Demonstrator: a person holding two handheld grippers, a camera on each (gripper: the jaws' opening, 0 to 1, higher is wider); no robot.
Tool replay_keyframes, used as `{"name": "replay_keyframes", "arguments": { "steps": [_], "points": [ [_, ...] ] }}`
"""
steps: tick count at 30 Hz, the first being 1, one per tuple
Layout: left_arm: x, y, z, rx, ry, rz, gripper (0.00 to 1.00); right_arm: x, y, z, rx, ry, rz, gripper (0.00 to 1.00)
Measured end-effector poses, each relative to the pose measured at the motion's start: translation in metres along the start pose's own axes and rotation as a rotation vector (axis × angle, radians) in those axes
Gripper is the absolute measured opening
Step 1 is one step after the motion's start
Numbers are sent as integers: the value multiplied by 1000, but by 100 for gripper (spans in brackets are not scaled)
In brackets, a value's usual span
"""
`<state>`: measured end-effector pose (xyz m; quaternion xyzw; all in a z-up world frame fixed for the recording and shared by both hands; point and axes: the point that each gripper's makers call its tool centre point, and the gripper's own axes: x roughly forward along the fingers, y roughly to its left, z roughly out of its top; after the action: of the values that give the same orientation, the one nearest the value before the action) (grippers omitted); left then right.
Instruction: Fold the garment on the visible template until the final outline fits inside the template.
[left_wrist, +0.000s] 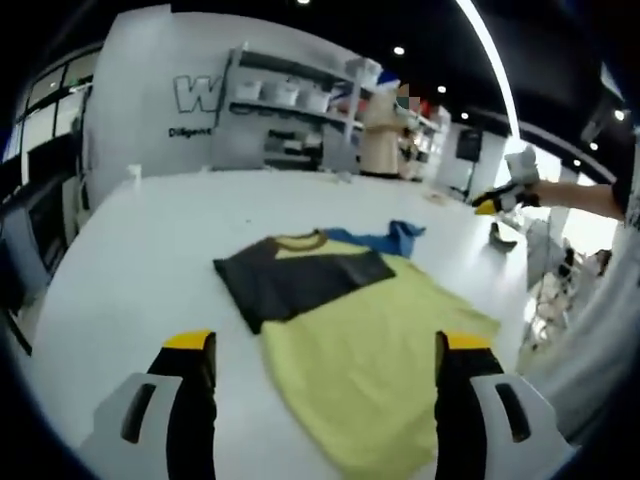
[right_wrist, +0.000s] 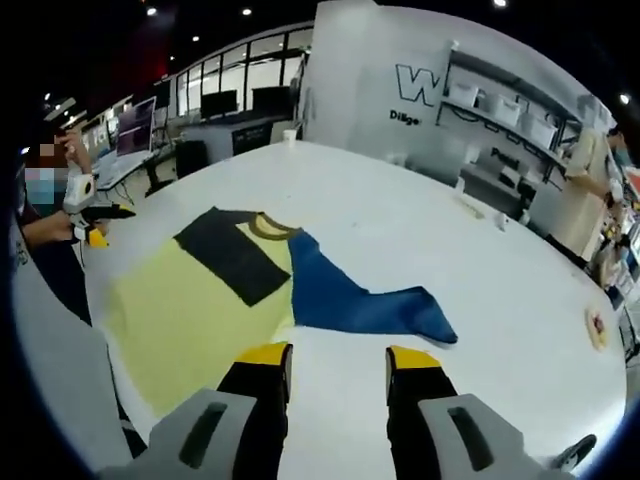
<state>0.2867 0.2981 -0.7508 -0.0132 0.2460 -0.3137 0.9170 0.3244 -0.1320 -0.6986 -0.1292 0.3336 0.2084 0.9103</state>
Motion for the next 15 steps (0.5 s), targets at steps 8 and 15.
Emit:
{"name": "replay_keyframes", "arguments": {
  "steps": [8,15],
  "points": [
    [-19,-24,-12,-119,-32,195,87,52,-70,-9,-137,71,32,29],
    [-34,-56,-14,-67,3,254,91,102,-120,-20,-214,125,43,28]
  ]
}}
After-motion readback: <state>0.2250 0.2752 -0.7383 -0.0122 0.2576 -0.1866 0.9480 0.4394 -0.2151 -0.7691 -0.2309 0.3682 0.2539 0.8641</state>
